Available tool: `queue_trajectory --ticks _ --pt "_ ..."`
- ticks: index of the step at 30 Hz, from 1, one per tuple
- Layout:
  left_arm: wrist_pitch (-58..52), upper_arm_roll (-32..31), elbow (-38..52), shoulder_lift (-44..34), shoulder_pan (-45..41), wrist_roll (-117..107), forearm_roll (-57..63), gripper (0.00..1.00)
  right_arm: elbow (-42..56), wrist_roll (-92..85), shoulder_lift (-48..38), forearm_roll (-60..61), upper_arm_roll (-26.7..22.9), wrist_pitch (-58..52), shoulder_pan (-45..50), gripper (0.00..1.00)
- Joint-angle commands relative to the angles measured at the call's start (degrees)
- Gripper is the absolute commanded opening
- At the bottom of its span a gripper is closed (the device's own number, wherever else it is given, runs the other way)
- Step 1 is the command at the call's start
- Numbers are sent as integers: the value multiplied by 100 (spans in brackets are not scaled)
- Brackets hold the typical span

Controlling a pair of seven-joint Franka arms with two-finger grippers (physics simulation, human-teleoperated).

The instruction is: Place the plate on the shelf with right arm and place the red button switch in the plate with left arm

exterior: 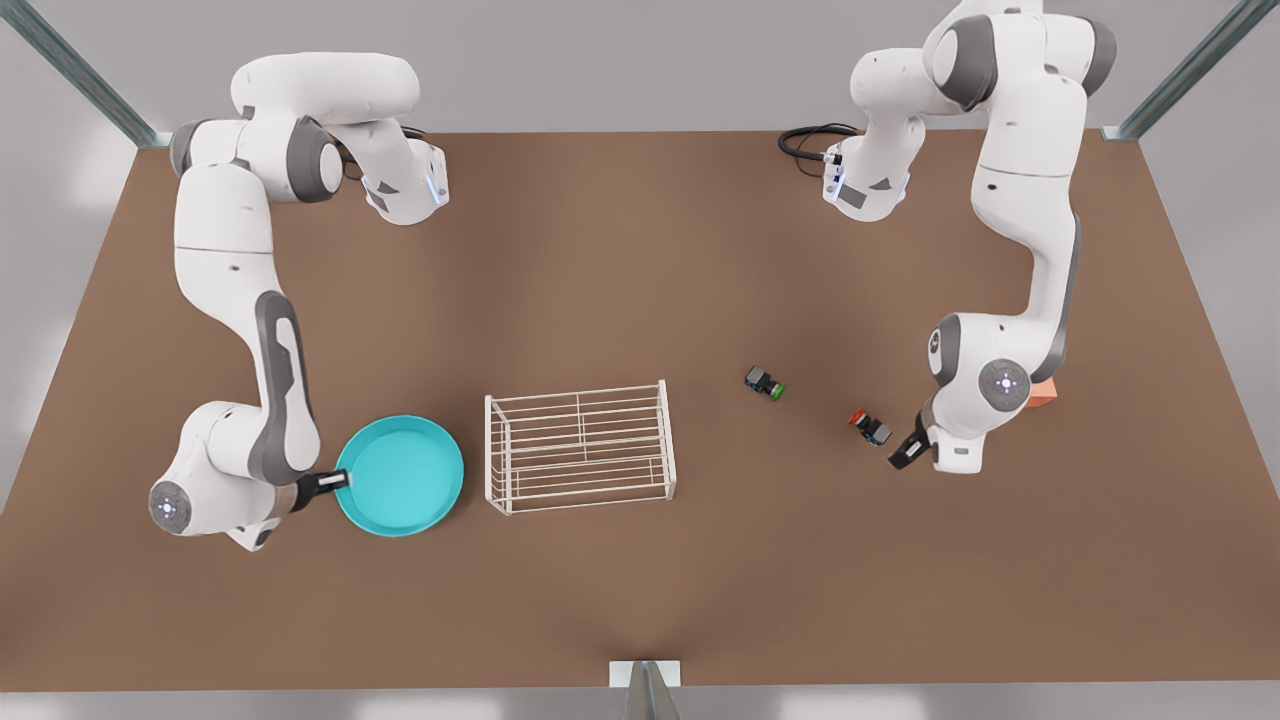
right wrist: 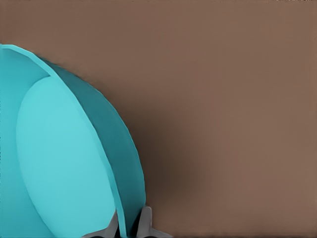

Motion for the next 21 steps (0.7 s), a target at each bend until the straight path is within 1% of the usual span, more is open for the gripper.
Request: queue_trajectory --ticks 1,10,16,21 --pt "150 0 2 51 42 -332 23 100 68 -103 -27 -1 -3 -449 -7 25" --pt "150 -9 -16 166 -20 -341 41 100 472 -59 -264 -36 -126 -1381 2 25" --pt "185 -17 -306 78 -55 -411 41 100 596 -50 -528 -27 -135 -1838 -7 25" --pt "168 -26 -306 86 -415 -886 32 100 604 161 -809 -1 -117 -2242 11 25"
